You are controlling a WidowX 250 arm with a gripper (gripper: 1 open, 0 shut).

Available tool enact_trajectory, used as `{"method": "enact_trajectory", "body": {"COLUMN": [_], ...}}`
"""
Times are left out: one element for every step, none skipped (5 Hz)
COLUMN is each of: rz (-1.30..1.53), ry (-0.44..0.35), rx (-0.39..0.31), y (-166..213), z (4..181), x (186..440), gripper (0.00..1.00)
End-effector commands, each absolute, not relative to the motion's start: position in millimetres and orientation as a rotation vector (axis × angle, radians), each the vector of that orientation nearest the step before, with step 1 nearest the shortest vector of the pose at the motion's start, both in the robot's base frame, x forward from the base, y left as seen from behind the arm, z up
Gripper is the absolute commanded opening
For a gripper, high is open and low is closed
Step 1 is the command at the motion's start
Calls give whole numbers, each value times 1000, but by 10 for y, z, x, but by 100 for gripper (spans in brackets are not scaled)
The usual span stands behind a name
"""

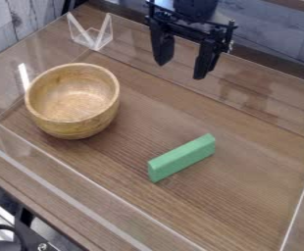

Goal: Put green stick into wooden bowl

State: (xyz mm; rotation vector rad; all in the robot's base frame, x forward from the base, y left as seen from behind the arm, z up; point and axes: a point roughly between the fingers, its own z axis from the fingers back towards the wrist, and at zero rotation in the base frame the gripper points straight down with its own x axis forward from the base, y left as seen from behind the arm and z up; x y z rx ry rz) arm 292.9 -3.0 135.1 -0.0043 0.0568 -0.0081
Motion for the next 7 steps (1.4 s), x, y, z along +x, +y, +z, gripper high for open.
{"method": "enact_trajectory", "body": {"rz": [-83,-78,-53,-57,-53,-141,-214], "ry": [75,82,60,38,21,31,27], "rx": [-12,-22,-34,-43,-52,-51,-59], "y": [2,3,-16,-173,-331,-324,-295], "z": [1215,941,669,472,330,286,290], "x": [2850,2743,2686,2650,2633,2606,2595], "gripper": [100,100,100,100,100,0,0]}}
